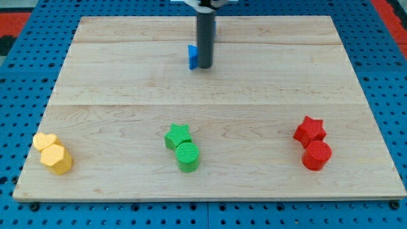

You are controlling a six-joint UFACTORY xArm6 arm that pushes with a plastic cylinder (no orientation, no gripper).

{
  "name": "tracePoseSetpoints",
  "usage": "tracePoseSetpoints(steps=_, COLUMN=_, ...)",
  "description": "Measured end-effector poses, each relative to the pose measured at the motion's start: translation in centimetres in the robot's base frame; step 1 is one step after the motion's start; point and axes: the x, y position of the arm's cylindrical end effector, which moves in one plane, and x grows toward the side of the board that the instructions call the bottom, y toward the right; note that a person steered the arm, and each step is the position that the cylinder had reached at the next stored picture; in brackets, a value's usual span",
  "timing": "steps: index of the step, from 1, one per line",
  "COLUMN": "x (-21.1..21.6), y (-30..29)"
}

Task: Push the blue triangle left to the blue cube

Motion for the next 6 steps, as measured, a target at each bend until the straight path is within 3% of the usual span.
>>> tracePoseSetpoints(steps=2, x=-5.2, y=-2.5)
tracePoseSetpoints(steps=3, x=-4.1, y=-2.7)
tracePoseSetpoints(steps=6, x=-6.2, y=-9.0)
